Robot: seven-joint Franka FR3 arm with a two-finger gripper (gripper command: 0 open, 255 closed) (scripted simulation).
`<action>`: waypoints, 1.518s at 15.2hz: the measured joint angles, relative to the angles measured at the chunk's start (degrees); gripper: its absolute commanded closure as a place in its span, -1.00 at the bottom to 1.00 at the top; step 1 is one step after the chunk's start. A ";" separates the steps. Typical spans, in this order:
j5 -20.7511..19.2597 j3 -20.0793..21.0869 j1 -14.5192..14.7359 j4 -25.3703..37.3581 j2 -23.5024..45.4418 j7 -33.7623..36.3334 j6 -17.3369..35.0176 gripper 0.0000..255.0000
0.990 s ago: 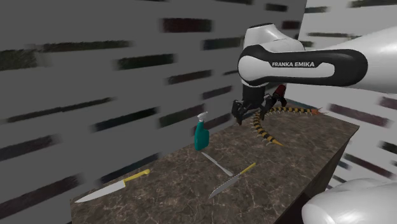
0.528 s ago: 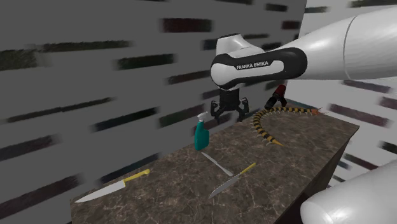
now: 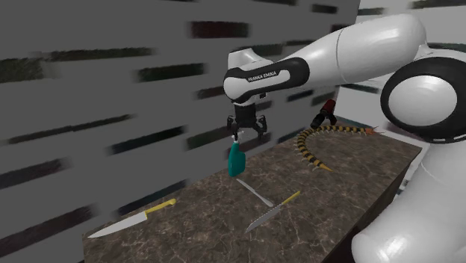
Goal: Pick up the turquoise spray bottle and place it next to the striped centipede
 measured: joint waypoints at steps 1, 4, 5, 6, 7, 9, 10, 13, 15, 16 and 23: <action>-0.68 0.18 0.02 1.67 1.95 2.23 -0.15 -1.00; -3.75 0.48 0.88 10.70 10.68 9.24 -1.96 -1.00; -4.66 0.30 1.26 13.18 13.36 11.36 -2.20 -1.00; -5.33 0.04 1.62 15.35 15.58 13.25 -2.53 -1.00; -6.13 -0.18 2.31 18.84 18.32 15.24 -3.70 -1.00; -7.62 -0.99 3.67 25.83 24.07 18.80 -5.59 -1.00; -8.36 -1.54 4.46 29.80 27.34 20.41 -6.55 -1.00; -9.07 -2.53 5.30 34.64 31.58 22.72 -7.49 -1.00; -9.29 -2.74 5.31 34.38 32.40 23.10 -6.45 -1.00; -9.33 -2.77 5.24 33.66 32.44 23.26 -5.73 -1.00; -9.52 -2.96 4.80 31.26 32.67 23.43 -3.10 -1.00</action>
